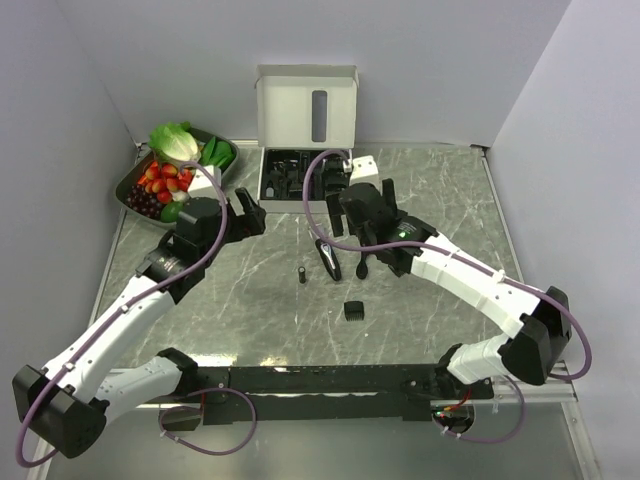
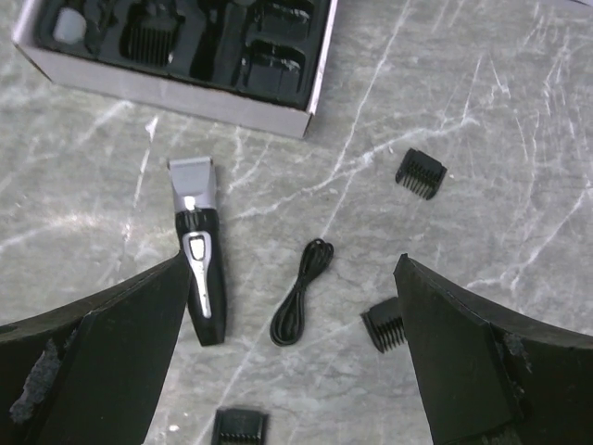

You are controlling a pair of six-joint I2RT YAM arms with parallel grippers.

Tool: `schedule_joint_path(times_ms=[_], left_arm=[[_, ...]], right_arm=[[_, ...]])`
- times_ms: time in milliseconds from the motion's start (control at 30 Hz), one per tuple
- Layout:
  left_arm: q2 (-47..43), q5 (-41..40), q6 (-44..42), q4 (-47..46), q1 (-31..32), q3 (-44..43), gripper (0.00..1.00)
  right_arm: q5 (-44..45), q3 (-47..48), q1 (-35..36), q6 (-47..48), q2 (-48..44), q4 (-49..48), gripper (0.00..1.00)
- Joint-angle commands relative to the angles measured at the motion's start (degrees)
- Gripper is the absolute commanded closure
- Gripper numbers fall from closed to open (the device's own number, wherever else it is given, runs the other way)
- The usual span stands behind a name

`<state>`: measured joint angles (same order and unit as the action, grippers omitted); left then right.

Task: Sort the hair-cutting tools

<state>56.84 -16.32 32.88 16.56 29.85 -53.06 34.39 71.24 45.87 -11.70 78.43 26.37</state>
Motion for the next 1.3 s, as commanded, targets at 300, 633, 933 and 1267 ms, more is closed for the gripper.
schedule_joint_path(times_ms=[300, 633, 933, 1267], left_arm=[[-1.82, -0.56, 3.33, -1.88, 0.83, 4.27, 0.03], [-5.68, -2.67, 4.73, 0.58, 1.0, 6.91, 0.03], [-7.35, -3.46, 5.79, 2.16, 1.18, 7.79, 0.03], [-7.62, -3.72, 5.61, 2.6, 1.27, 7.53, 0.03]], right_arm=[[-11.09, 10.4, -2.62, 5.38, 4.0, 6.76, 0.0], [-24.1, 21.04, -7.63, 4.41, 18.85, 14.32, 0.0], [-30.43, 27.63, -9.22, 4.15, 32.65, 16.08, 0.03], [-32.72, 28.78, -9.3, 4.41, 40.48, 16.87, 0.11]])
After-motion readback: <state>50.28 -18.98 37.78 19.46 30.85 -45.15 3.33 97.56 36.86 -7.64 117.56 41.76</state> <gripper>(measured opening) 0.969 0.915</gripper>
